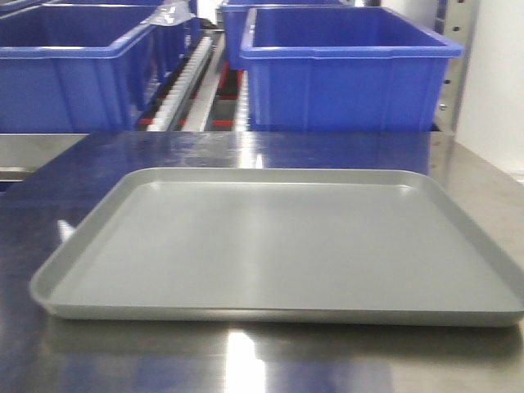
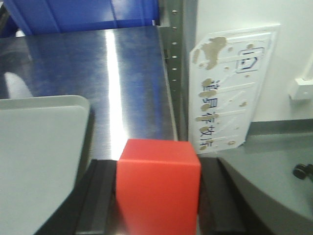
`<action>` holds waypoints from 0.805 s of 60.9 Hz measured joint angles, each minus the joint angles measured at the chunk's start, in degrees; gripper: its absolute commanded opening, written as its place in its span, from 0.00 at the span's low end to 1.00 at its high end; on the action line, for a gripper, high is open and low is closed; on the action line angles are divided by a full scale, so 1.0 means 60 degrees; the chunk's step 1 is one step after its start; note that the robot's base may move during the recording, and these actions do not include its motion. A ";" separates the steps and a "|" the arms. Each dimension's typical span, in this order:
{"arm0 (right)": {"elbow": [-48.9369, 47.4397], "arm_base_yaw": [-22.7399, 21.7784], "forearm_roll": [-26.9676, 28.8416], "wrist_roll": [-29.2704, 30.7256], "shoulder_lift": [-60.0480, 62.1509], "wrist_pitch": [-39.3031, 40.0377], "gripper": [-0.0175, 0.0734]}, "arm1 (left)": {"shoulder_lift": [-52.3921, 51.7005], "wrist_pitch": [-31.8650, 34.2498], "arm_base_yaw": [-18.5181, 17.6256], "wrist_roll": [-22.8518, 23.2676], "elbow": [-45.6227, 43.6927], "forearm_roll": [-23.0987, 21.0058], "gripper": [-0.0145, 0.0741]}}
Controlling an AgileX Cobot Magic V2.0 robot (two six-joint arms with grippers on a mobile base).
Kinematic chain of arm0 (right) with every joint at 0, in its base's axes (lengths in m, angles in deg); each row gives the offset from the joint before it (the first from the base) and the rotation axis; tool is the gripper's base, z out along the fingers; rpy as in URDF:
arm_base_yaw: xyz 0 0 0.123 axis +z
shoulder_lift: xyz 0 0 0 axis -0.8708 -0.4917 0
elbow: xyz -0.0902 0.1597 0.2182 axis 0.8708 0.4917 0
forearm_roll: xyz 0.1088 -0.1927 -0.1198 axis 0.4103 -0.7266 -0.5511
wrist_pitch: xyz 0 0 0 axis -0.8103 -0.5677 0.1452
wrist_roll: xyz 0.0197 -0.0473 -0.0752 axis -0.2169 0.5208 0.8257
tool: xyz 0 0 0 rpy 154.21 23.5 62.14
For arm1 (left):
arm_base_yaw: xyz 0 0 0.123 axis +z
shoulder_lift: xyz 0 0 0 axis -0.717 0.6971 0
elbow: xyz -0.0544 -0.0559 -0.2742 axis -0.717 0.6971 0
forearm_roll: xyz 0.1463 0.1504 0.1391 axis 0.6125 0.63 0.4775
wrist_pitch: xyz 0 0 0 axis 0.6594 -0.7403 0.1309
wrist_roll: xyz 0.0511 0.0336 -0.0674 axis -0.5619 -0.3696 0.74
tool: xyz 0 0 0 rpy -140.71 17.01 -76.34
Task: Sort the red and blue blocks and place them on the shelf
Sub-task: 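Drive the base away from the table carrying both cubes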
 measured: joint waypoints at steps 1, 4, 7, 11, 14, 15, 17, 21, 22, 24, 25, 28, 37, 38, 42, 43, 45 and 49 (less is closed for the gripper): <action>0.0000 0.0000 0.0000 0.0000 0.0000 0.0000 0.25 | 0.0000 0.0000 0.0000 0.0000 0.0000 0.0000 0.31; 0.0000 0.0000 0.0000 0.0000 0.0000 0.0000 0.25 | 0.0000 0.0000 0.0000 0.0000 0.0000 0.0000 0.31; 0.0000 0.0000 0.0000 0.0000 0.0000 0.0000 0.25 | 0.0000 0.0000 0.0000 0.0000 0.0000 0.0000 0.31; 0.0000 0.0000 0.0000 0.0000 0.0000 0.0000 0.25 | 0.0000 0.0000 0.0000 0.0000 0.0000 0.0000 0.31; 0.0000 0.0000 0.0000 0.0000 0.0000 0.0000 0.25 | 0.0000 0.0000 0.0000 0.0000 0.0000 0.0000 0.31; 0.0000 0.0000 0.0000 0.0000 0.0000 0.0000 0.25 | 0.0000 0.0000 0.0000 0.0000 0.0000 0.0000 0.31; 0.0000 0.0000 0.0000 0.0000 0.0000 0.0000 0.25 | 0.0000 0.0000 0.0000 0.0000 0.0000 0.0000 0.31; 0.0000 0.0000 0.0000 0.0000 0.0000 0.0000 0.25 | 0.0000 0.0000 0.0000 0.0000 0.0000 0.0000 0.31; 0.0000 0.0000 0.0000 0.0000 0.0000 0.0000 0.25 | 0.0000 0.0000 0.0000 0.0000 0.0000 0.0000 0.31; 0.0000 0.0000 0.0000 0.0000 0.0000 0.0000 0.25 | 0.0000 0.0000 0.0000 0.0000 0.0000 0.0000 0.31; 0.0000 0.0000 0.0000 0.0000 0.0000 0.0000 0.25 | 0.0000 0.0000 0.0000 0.0000 0.0000 0.0000 0.31; 0.0000 0.0000 0.0000 0.0000 0.0000 0.0000 0.25 | 0.0000 0.0000 0.0000 0.0000 0.0000 0.0000 0.31; 0.0000 0.0000 0.0000 0.0000 0.0000 0.0000 0.25 | 0.0000 0.0000 0.0000 0.0000 0.0000 0.0000 0.31; 0.0000 0.0000 0.0000 0.0000 0.0000 0.0000 0.25 | 0.0000 0.0000 0.0000 0.0000 0.0000 0.0000 0.31; 0.0000 0.0000 0.0000 0.0000 0.0000 0.0000 0.25 | 0.0000 0.0000 0.0000 0.0000 0.0000 0.0000 0.31; 0.0000 0.0000 0.0000 0.0000 0.0000 0.0000 0.25 | 0.0000 0.0000 0.0000 0.0000 0.0000 0.0000 0.31; 0.0000 0.0000 0.0000 0.0000 0.0000 0.0000 0.25 | 0.0000 0.0000 0.0000 0.0000 0.0000 0.0000 0.31; 0.0000 0.0000 0.0000 0.0000 0.0000 0.0000 0.25 | 0.0000 0.0000 0.0000 0.0000 0.0000 0.0000 0.31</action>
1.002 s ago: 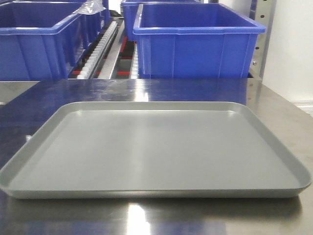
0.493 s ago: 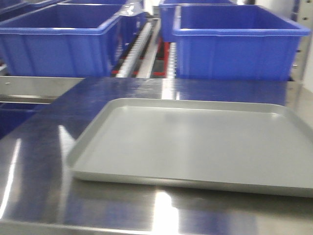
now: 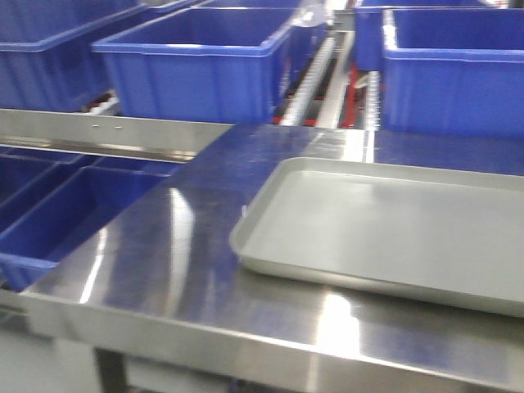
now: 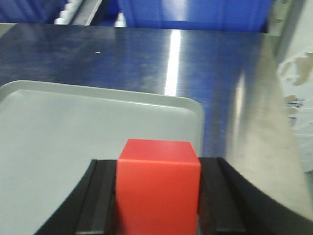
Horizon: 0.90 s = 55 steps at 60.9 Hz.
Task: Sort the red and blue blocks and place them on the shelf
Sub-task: 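Drive the base away from the table carrying both cubes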
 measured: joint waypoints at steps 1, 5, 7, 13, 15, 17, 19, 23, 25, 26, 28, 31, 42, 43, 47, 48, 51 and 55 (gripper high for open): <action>0.0000 0.0000 0.0000 0.0000 0.0000 0.0000 0.25 | 0.0000 0.0000 0.0000 0.0000 0.0000 0.0000 0.31; 0.0000 0.0000 0.0000 0.0000 0.0000 0.0000 0.25 | 0.0000 0.0000 0.0000 0.0000 0.0000 0.0000 0.31; 0.0000 0.0000 0.0000 0.0000 0.0000 0.0000 0.25 | 0.0000 0.0000 0.0000 0.0000 0.0000 0.0000 0.31; 0.0000 0.0000 0.0000 0.0000 0.0000 0.0000 0.25 | 0.0000 0.0000 0.0000 0.0000 0.0000 0.0000 0.31; 0.0000 0.0000 0.0000 0.0000 0.0000 0.0000 0.25 | 0.0000 0.0000 0.0000 0.0000 0.0000 0.0000 0.31; 0.0000 0.0000 0.0000 0.0000 0.0000 0.0000 0.25 | 0.0000 0.0000 0.0000 0.0000 0.0000 0.0000 0.31; 0.0000 0.0000 0.0000 0.0000 0.0000 0.0000 0.25 | 0.0000 0.0000 0.0000 0.0000 0.0000 0.0000 0.31; 0.0000 0.0000 0.0000 0.0000 0.0000 0.0000 0.25 | 0.0000 0.0000 0.0000 0.0000 0.0000 0.0000 0.31; 0.0000 0.0000 0.0000 0.0000 0.0000 0.0000 0.25 | 0.0000 0.0000 0.0000 0.0000 0.0000 0.0000 0.31; 0.0000 0.0000 0.0000 0.0000 0.0000 0.0000 0.25 | 0.0000 0.0000 0.0000 0.0000 0.0000 0.0000 0.31; 0.0000 0.0000 0.0000 0.0000 0.0000 0.0000 0.25 | 0.0000 0.0000 0.0000 0.0000 0.0000 0.0000 0.31; 0.0000 0.0000 0.0000 0.0000 0.0000 0.0000 0.25 | 0.0000 0.0000 0.0000 0.0000 0.0000 0.0000 0.31; 0.0000 0.0000 0.0000 0.0000 0.0000 0.0000 0.25 | 0.0000 0.0000 0.0000 0.0000 0.0000 0.0000 0.31; 0.0000 0.0000 0.0000 0.0000 0.0000 0.0000 0.25 | 0.0000 0.0000 0.0000 0.0000 0.0000 0.0000 0.31; 0.0000 0.0000 0.0000 0.0000 0.0000 0.0000 0.25 | 0.0000 0.0000 0.0000 0.0000 0.0000 0.0000 0.31; 0.0000 0.0000 0.0000 0.0000 0.0000 0.0000 0.25 | 0.0000 0.0000 0.0000 0.0000 0.0000 0.0000 0.31; 0.0000 0.0000 0.0000 0.0000 0.0000 0.0000 0.25 | 0.0000 0.0000 0.0000 0.0000 0.0000 0.0000 0.31; 0.0000 0.0000 0.0000 0.0000 0.0000 0.0000 0.25 | 0.0000 0.0000 0.0000 0.0000 0.0000 0.0000 0.31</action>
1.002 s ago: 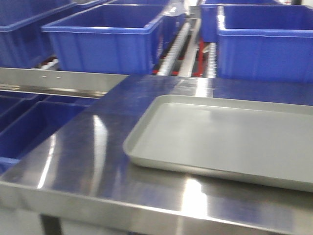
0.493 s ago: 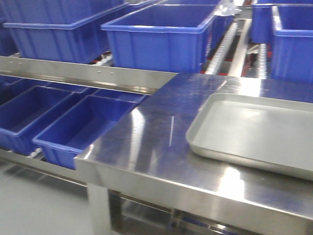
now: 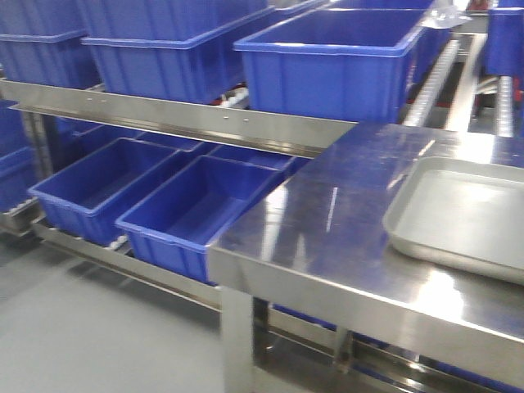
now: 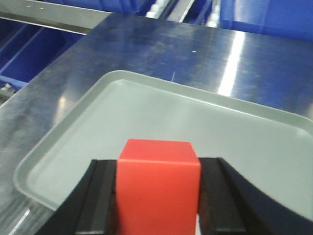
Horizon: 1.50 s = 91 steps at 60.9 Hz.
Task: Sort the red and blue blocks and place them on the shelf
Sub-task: 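Drive the base away from the table carrying both cubes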
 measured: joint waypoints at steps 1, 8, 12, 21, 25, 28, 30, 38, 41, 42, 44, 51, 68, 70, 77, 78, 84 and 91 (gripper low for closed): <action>0.0000 0.0000 0.0000 0.0000 0.0000 0.0000 0.25 | 0.0000 0.0000 0.0000 0.0000 0.0000 0.0000 0.31; 0.0000 0.0000 0.0000 0.0000 0.0000 0.0000 0.25 | 0.0000 0.0000 0.0000 0.0000 0.0000 0.0000 0.31; 0.0000 0.0000 0.0000 0.0000 0.0000 0.0000 0.25 | 0.0000 0.0000 0.0000 0.0000 0.0000 0.0000 0.31; 0.0000 0.0000 0.0000 0.0000 0.0000 0.0000 0.25 | 0.0000 0.0000 0.0000 0.0000 0.0000 0.0000 0.31; 0.0000 0.0000 0.0000 0.0000 0.0000 0.0000 0.25 | 0.0000 0.0000 0.0000 0.0000 0.0000 0.0000 0.31; 0.0000 0.0000 0.0000 0.0000 0.0000 0.0000 0.25 | 0.0000 0.0000 0.0000 0.0000 0.0000 0.0000 0.31; 0.0000 0.0000 0.0000 0.0000 0.0000 0.0000 0.25 | 0.0000 0.0000 0.0000 0.0000 0.0000 0.0000 0.31; 0.0000 0.0000 0.0000 0.0000 0.0000 0.0000 0.25 | 0.0000 0.0000 0.0000 0.0000 0.0000 0.0000 0.31; 0.0000 0.0000 0.0000 0.0000 0.0000 0.0000 0.25 | 0.0000 0.0000 0.0000 0.0000 0.0000 0.0000 0.31; 0.0000 0.0000 0.0000 0.0000 0.0000 0.0000 0.25 | 0.0000 0.0000 0.0000 0.0000 0.0000 0.0000 0.31; 0.0000 0.0000 0.0000 0.0000 0.0000 0.0000 0.25 | 0.0000 0.0000 0.0000 0.0000 0.0000 0.0000 0.31; 0.0000 0.0000 0.0000 0.0000 0.0000 0.0000 0.25 | 0.0000 0.0000 0.0000 0.0000 0.0000 0.0000 0.31; 0.0000 0.0000 0.0000 0.0000 0.0000 0.0000 0.25 | 0.0000 0.0000 0.0000 0.0000 0.0016 0.0000 0.31; 0.0000 0.0000 0.0000 0.0000 0.0000 0.0000 0.25 | 0.0000 0.0000 0.0000 0.0000 0.0016 0.0000 0.31; 0.0000 0.0000 0.0000 0.0000 0.0000 0.0000 0.25 | 0.0000 0.0000 0.0000 0.0000 0.0016 0.0000 0.31; 0.0000 0.0000 0.0000 0.0000 0.0000 0.0000 0.25 | 0.0000 0.0000 0.0000 0.0000 0.0016 0.0000 0.31; 0.0000 0.0000 0.0000 0.0000 0.0000 0.0000 0.25 | 0.0000 0.0000 0.0000 0.0000 0.0016 0.0000 0.31; 0.0000 0.0000 0.0000 0.0000 0.0000 0.0000 0.25 | 0.0000 0.0000 0.0000 0.0000 0.0016 0.0000 0.31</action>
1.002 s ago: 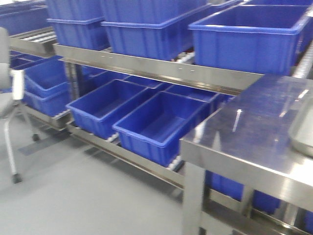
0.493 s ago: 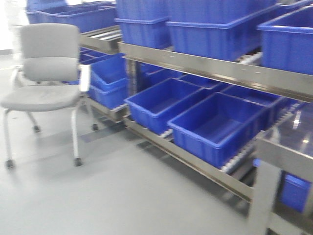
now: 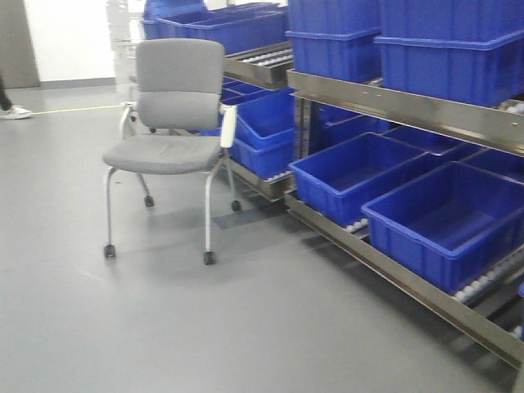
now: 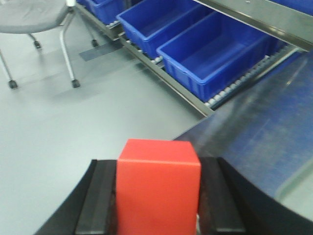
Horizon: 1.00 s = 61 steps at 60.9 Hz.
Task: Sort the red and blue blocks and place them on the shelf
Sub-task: 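Drive the base away from the table carrying both cubes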
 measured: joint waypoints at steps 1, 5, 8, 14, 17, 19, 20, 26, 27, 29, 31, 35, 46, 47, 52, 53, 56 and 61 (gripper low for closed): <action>0.0000 0.0000 0.0000 0.0000 0.0000 0.0000 0.25 | 0.0000 0.0000 0.0000 0.0000 0.0000 0.0000 0.31; 0.0000 0.0000 0.0000 0.0000 0.0000 0.0000 0.25 | 0.0000 0.0000 0.0000 0.0000 0.0000 0.0000 0.31; 0.0000 0.0000 0.0000 0.0000 0.0000 0.0000 0.25 | 0.0000 0.0000 0.0000 0.0000 0.0000 0.0000 0.31; 0.0000 0.0000 0.0000 0.0000 0.0000 0.0000 0.25 | 0.0000 0.0000 0.0000 0.0000 0.0000 0.0000 0.31; 0.0000 0.0000 0.0000 0.0000 0.0000 0.0000 0.25 | 0.0000 0.0000 0.0000 0.0000 0.0000 0.0000 0.31; 0.0000 0.0000 0.0000 0.0000 0.0000 0.0000 0.25 | 0.0000 0.0000 0.0000 0.0000 0.0000 0.0000 0.31; 0.0000 0.0000 0.0000 0.0000 0.0000 0.0000 0.25 | 0.0000 0.0000 0.0000 0.0000 0.0000 0.0000 0.31; 0.0000 0.0000 0.0000 0.0000 0.0000 0.0000 0.25 | 0.0000 0.0000 0.0000 0.0000 0.0000 0.0000 0.31; 0.0000 0.0000 0.0000 0.0000 0.0000 0.0000 0.25 | 0.0000 0.0000 0.0000 0.0000 0.0000 0.0000 0.31; 0.0000 0.0000 0.0000 0.0000 0.0000 0.0000 0.25 | 0.0000 0.0000 0.0000 0.0000 0.0000 0.0000 0.31; 0.0000 0.0000 0.0000 0.0000 0.0000 0.0000 0.25 | 0.0000 0.0000 0.0000 0.0000 0.0000 0.0000 0.31; 0.0000 0.0000 0.0000 0.0000 0.0000 0.0000 0.25 | 0.0000 0.0000 0.0000 0.0000 0.0000 0.0000 0.31; 0.0000 0.0000 0.0000 0.0000 0.0000 0.0000 0.25 | 0.0000 0.0000 0.0000 0.0000 0.0000 0.0000 0.31; 0.0000 0.0000 0.0000 0.0000 0.0000 0.0000 0.25 | 0.0000 0.0000 0.0000 0.0000 0.0000 0.0000 0.31; 0.0000 0.0000 0.0000 0.0000 0.0000 0.0000 0.25 | 0.0000 0.0000 0.0000 0.0000 0.0000 0.0000 0.31; 0.0000 0.0000 0.0000 0.0000 0.0000 0.0000 0.25 | 0.0000 0.0000 0.0000 0.0000 0.0000 0.0000 0.31; 0.0000 0.0000 0.0000 0.0000 0.0000 0.0000 0.25 | 0.0000 0.0000 0.0000 0.0000 0.0000 0.0000 0.31; 0.0000 0.0000 0.0000 0.0000 0.0000 0.0000 0.25 | 0.0000 0.0000 0.0000 0.0000 0.0000 0.0000 0.31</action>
